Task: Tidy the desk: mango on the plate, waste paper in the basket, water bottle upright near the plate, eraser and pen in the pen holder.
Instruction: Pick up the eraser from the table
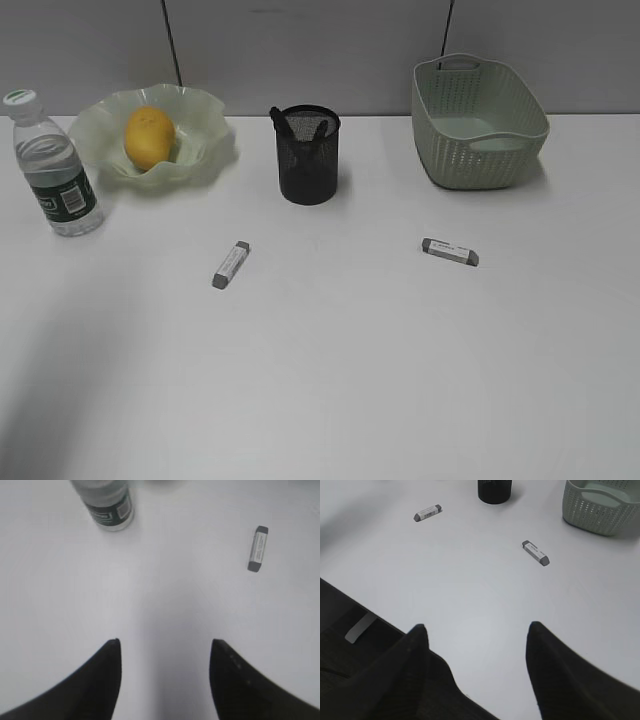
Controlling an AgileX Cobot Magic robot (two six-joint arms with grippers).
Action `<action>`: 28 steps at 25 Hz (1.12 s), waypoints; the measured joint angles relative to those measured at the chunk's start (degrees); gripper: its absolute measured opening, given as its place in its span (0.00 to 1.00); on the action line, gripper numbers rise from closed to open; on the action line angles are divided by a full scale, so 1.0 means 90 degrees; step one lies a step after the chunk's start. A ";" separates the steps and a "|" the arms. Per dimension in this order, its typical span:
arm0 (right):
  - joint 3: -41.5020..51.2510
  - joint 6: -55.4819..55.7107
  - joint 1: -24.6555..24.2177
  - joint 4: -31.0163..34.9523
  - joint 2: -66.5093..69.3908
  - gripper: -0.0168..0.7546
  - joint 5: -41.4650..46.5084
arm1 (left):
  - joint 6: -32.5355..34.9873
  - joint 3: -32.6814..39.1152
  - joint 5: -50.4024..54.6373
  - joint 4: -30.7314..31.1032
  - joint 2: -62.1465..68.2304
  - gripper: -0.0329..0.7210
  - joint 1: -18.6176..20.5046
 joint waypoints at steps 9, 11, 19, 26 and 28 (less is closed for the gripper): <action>0.0000 0.0007 0.0000 -0.0005 0.0000 0.66 -0.0011 | 0.0052 0.1504 -0.0383 -0.0036 -0.3235 0.62 0.0166; 0.0000 0.0007 0.0000 -0.0005 0.0000 0.66 -0.0018 | 0.0052 0.1744 -0.0284 -0.0036 -0.3782 0.63 0.0166; 0.0000 0.0007 0.0000 -0.0005 0.0525 0.66 -0.0025 | 0.0058 0.2348 0.0527 -0.0030 -0.5710 0.69 0.0166; -0.0040 0.0007 0.0000 -0.0005 0.1475 0.66 -0.0019 | 0.0058 0.2500 0.0938 0.0018 -0.6406 0.69 0.0166; -0.0055 0.0007 0.0000 -0.0005 0.1861 0.66 -0.0019 | 0.0058 0.2607 0.0941 0.0023 -0.6406 0.70 0.0166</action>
